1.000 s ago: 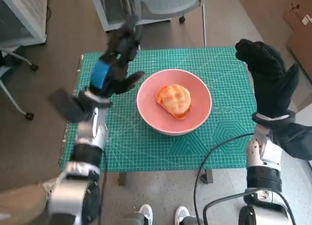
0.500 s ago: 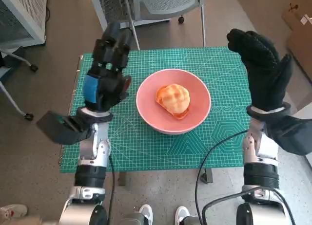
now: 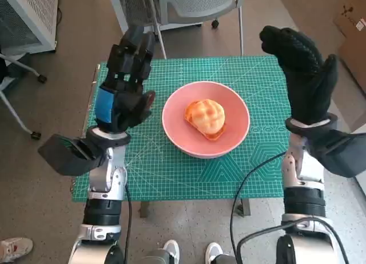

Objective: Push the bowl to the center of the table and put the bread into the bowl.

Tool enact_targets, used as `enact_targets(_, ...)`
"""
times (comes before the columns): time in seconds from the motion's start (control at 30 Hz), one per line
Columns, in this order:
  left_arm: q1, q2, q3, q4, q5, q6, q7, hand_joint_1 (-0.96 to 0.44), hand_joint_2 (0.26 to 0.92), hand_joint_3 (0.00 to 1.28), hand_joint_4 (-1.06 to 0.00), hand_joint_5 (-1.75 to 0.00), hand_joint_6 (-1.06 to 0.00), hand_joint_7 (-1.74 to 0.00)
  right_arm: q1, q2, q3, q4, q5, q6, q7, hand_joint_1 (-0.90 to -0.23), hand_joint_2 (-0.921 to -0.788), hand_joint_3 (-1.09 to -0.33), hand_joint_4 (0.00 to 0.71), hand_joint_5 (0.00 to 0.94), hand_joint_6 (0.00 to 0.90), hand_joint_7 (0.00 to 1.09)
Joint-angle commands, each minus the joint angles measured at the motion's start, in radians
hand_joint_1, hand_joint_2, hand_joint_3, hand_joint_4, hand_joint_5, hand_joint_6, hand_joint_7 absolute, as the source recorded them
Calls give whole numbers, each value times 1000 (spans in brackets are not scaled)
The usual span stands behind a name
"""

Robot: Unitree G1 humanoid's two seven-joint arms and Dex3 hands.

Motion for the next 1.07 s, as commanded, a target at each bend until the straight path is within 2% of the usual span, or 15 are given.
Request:
enact_targets(0.03,3,14,-4,-24,14,3,5,-670,921,373,-24,-3,1,-429,4,7,9,6,-8,24,0,-643,-921,-626,241,8,331,19)
enact_targets(0.37,-7,19,0,-12,2,-13,-7,-656,921,369,-24,-4,1,-445,-11,-1,9,36,8,26,33,-649,-921,-617,242,5,329,16)
enact_targets(0.63,-11,13,-2,-5,7,-26,-5,-652,921,372,-28,-5,1,-431,-14,-5,6,36,6,28,38,-659,-921,-613,238,2,326,13)
enact_targets(0.93,-12,9,-5,5,5,-31,-11,-651,921,371,-25,-4,1,-415,-18,-9,-1,34,16,42,49,-651,-921,-612,237,1,327,12)
enact_targets(1.07,-14,10,-6,12,6,-37,-14,-651,921,371,-24,-3,1,-408,-10,-9,0,21,9,39,42,-647,-921,-608,235,0,327,12)
